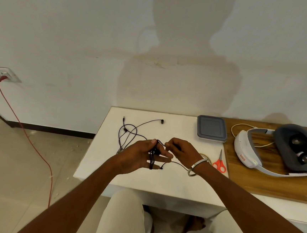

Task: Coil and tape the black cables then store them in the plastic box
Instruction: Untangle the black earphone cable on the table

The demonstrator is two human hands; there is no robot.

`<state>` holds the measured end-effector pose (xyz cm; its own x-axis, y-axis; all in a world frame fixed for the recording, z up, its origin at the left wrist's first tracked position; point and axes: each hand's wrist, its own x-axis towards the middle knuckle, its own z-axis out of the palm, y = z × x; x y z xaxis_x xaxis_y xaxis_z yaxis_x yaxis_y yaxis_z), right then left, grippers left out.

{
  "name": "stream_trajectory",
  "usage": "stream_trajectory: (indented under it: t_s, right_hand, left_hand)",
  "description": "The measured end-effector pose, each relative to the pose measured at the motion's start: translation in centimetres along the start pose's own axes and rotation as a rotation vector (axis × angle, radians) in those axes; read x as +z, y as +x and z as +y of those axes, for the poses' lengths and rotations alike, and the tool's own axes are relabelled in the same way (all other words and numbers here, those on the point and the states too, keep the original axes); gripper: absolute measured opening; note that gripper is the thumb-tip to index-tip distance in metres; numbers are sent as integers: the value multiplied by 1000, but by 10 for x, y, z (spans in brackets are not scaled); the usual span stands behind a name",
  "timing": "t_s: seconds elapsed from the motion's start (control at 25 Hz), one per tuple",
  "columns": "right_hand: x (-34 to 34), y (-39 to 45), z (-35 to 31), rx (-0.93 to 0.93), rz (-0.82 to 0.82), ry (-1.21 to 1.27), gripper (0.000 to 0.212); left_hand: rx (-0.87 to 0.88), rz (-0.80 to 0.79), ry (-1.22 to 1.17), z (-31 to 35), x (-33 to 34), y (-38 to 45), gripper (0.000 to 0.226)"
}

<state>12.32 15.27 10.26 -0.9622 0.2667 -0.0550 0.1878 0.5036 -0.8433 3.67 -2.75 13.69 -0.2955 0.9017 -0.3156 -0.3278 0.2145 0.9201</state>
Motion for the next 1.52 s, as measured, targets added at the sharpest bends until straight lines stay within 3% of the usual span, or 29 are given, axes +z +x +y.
stream_trajectory:
  t_s: [0.16,0.36,0.8,1.12,1.32,1.52]
  right_hand:
    - [13,-3,10,12,-35,-22,22]
    - [32,-13,10,88,-158,-6,28]
    - [35,-16,-14,82,-367,79,24]
    - [16,-15,-17,-33,-262,-57,23]
    - [12,-9,-8,-69,-212,-127,21]
    - [8,-6,-5,-78,-157,-101,16]
  left_hand:
    - [110,-8,-279,4,3,6,37]
    - [251,132,-379,11,5,11,38]
    - [197,369,303,-6,-6,14,36]
    - [114,388,687,-30,-29,10,26]
    - [13,277,831,-34,-27,4,33]
    - [-78,93,706,-30,-19,1,43]
